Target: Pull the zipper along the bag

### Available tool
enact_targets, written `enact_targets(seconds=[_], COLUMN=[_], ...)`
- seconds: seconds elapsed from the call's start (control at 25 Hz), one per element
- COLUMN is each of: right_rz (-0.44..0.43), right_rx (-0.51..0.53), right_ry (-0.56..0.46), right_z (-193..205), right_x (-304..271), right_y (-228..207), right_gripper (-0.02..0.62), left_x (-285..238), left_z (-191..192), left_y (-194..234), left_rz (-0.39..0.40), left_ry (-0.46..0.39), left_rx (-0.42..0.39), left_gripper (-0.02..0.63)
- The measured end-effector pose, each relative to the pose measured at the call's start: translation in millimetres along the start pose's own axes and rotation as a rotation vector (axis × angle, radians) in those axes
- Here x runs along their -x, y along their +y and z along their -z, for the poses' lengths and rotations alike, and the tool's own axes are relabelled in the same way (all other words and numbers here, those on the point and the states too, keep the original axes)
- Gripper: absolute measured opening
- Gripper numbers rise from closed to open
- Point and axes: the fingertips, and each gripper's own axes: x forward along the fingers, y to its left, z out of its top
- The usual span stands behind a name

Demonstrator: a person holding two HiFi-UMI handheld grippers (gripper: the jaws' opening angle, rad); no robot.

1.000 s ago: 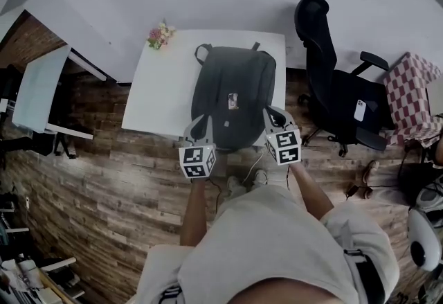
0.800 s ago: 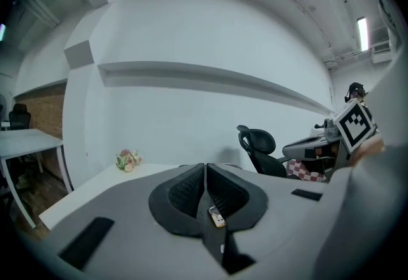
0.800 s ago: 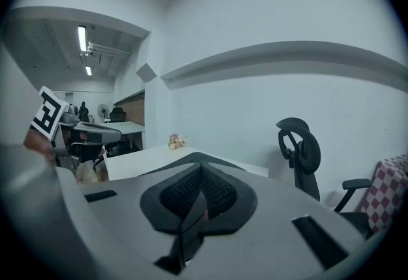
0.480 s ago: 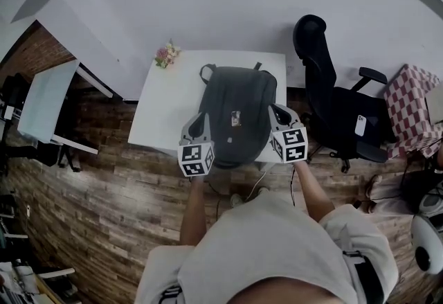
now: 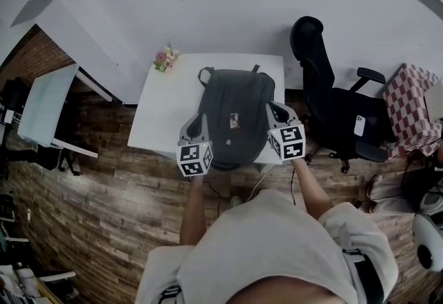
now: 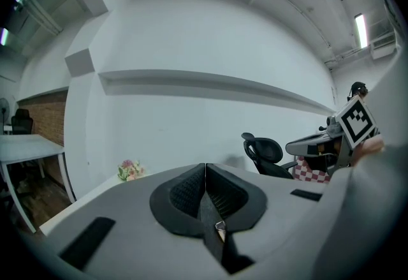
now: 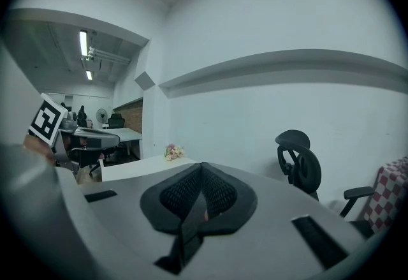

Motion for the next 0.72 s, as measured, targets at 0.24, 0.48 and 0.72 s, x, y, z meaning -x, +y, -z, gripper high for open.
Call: enact_targets(seconds=[0.24,0.48,0.72], right_rz=[-0.006,-0.011,-0.017], right_rx=[0.002,0.020,0.023], right_ry=[0.006,0.009,0.014], right_z=[3.2,4.6,5.7], right_x=[-0.1,3.5,4.5], right_y=[2.2,4.3,7.3], right_gripper=[0.014,0.014,0.014], left_x=[-0.4,0.4,1.5], left_z=[6.3,8.5,10.6], left_y=[-3.0,-8.1,-11.6], left_rz=[0.002,0.008,0.015], left_ry=[0.012,0.019,0.029], left_rx=[-0.005,-0.011,-0.020], left_gripper=[0.029,0.028,0.028])
